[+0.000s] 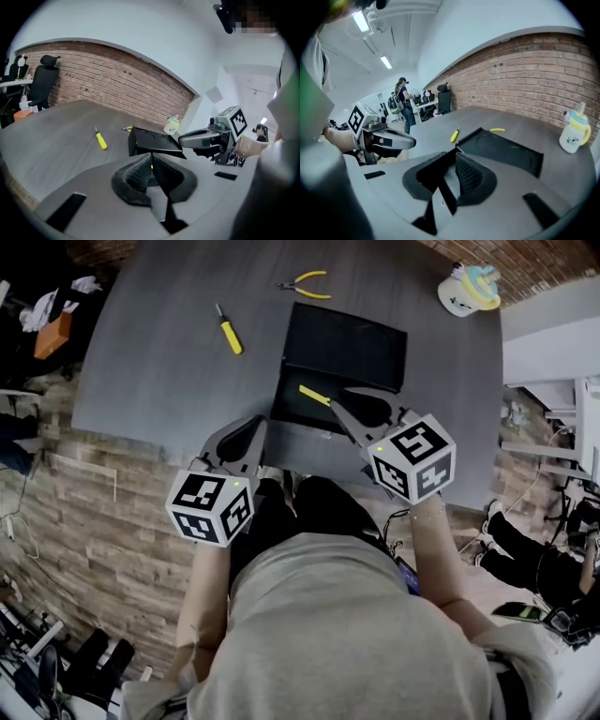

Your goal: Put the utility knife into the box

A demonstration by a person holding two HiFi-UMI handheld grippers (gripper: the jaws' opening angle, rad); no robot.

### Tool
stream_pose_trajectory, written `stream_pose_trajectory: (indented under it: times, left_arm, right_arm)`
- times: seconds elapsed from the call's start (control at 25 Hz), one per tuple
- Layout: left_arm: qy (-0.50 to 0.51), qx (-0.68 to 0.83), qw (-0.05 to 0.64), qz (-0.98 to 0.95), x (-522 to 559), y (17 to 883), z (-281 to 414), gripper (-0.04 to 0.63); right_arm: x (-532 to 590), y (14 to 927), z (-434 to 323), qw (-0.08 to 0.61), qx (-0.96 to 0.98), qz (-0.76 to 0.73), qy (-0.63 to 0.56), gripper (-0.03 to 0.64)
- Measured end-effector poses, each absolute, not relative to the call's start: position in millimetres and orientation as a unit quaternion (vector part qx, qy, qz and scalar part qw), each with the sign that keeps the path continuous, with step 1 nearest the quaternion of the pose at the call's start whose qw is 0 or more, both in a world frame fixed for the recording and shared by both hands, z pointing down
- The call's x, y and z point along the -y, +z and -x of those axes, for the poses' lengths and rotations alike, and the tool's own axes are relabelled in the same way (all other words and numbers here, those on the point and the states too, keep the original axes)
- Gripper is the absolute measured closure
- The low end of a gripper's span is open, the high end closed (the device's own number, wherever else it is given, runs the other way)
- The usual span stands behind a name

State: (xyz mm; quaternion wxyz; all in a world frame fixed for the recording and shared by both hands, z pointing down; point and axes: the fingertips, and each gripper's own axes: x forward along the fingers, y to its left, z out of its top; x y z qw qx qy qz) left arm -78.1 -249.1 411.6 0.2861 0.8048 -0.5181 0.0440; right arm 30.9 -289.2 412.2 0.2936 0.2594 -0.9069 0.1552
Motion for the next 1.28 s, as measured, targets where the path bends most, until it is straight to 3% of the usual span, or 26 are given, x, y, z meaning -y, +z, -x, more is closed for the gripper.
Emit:
stream_pose_trajectory:
  times: [0.44, 0.76, 1.28]
  left_arm:
    - [0.047, 0.471, 0.227, -0.851, 266.7, 370.4, 48.7, 0.571]
    - [0.068, 0.435, 0.219, -0.871, 273.9, 367.6, 29.8, 0.571]
    - [0.075, 0.387, 0.223, -0.892, 258.3, 370.1, -15.4, 0.571]
  right_arm:
    - [273.8, 357.3, -28.2, 0.180, 0.931, -0.298, 0.110, 0.611]
    - [253.0, 334.2, -25.5, 0.082, 0.942, -0.292, 0.144, 0.611]
    - [245.5, 337.1, -62.6, 0.034, 0.916, -0.354, 0.188, 0.611]
